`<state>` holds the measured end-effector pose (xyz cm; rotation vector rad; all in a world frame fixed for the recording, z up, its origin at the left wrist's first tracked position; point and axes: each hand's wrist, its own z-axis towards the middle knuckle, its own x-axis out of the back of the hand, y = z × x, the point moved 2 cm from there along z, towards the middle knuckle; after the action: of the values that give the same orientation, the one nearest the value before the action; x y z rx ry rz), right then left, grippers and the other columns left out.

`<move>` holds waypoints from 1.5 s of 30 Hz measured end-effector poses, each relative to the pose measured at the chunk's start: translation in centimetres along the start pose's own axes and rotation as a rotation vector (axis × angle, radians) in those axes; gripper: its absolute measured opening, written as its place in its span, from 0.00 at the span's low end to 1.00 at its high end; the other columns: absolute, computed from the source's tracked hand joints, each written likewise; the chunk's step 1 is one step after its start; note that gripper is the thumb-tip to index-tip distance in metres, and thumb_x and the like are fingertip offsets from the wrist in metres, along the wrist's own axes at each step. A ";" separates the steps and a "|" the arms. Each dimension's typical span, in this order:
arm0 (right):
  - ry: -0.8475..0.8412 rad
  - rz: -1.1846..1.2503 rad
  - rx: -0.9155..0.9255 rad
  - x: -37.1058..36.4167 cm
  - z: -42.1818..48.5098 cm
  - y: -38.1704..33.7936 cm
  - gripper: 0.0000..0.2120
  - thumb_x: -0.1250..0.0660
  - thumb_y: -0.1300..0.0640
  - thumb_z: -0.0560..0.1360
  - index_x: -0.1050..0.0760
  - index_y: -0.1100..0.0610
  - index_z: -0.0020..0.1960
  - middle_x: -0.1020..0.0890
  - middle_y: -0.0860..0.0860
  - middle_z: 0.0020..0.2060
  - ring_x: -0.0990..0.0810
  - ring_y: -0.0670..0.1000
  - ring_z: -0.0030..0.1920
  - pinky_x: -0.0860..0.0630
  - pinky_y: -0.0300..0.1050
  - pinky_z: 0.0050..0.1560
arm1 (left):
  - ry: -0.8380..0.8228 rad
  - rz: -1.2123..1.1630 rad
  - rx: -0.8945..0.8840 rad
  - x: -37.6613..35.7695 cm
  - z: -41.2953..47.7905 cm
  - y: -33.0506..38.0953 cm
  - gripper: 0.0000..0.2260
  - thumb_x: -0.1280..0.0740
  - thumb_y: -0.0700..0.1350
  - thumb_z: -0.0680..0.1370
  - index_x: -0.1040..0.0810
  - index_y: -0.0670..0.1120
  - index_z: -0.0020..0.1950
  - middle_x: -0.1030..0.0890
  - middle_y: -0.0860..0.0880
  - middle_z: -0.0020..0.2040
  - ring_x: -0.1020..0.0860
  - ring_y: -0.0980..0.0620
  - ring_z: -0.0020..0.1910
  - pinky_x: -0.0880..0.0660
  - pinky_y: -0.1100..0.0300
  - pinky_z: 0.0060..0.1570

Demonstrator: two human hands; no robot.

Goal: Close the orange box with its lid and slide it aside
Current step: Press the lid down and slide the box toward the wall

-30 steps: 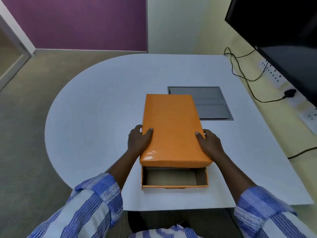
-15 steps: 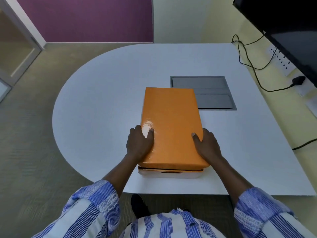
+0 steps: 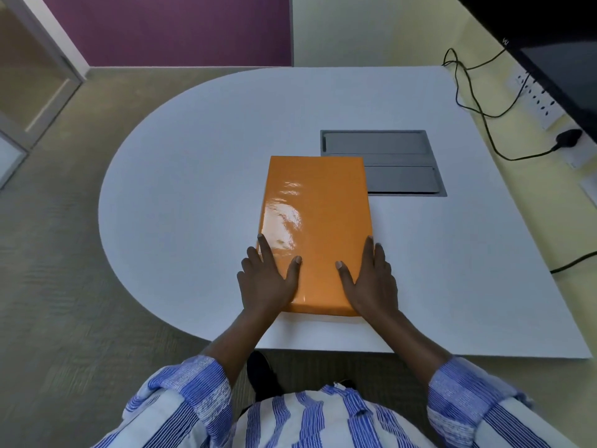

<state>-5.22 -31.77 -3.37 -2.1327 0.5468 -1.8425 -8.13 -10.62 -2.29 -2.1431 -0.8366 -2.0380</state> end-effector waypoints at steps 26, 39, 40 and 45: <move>-0.046 -0.106 0.129 1.2 10.2 -3.7 0.43 0.46 0.32 0.79 0.53 0.59 0.82 0.54 0.57 0.82 0.49 0.61 0.81 0.43 0.62 0.77 | -0.120 0.034 -0.155 -0.2 10.6 2.9 0.44 0.51 0.71 0.78 0.57 0.44 0.83 0.59 0.41 0.83 0.54 0.37 0.82 0.47 0.38 0.77; 0.017 -0.131 0.072 -0.7 11.4 -4.0 0.42 0.51 0.30 0.78 0.57 0.55 0.82 0.59 0.53 0.82 0.50 0.63 0.81 0.39 0.65 0.73 | -0.082 0.040 -0.240 -2.2 12.7 2.7 0.42 0.53 0.71 0.79 0.60 0.47 0.83 0.62 0.44 0.83 0.57 0.38 0.82 0.49 0.39 0.77; 0.011 -0.125 0.071 -0.6 11.4 -4.1 0.42 0.50 0.31 0.78 0.57 0.55 0.82 0.59 0.53 0.82 0.49 0.63 0.81 0.37 0.65 0.73 | -0.097 0.032 -0.240 -2.1 12.7 2.6 0.42 0.53 0.71 0.78 0.60 0.47 0.83 0.62 0.44 0.83 0.57 0.39 0.82 0.48 0.39 0.77; 0.011 0.065 0.016 0.5 11.3 -3.9 0.43 0.40 0.33 0.78 0.55 0.52 0.82 0.54 0.52 0.83 0.43 0.60 0.79 0.34 0.63 0.71 | -0.163 -0.217 -0.279 -1.0 13.3 1.4 0.43 0.42 0.67 0.79 0.59 0.49 0.83 0.58 0.48 0.84 0.53 0.43 0.83 0.41 0.40 0.75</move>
<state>6.39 -29.01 -2.93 -2.0708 0.5946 -1.8180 4.49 -6.67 -4.35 -2.4942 -0.8852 -2.2231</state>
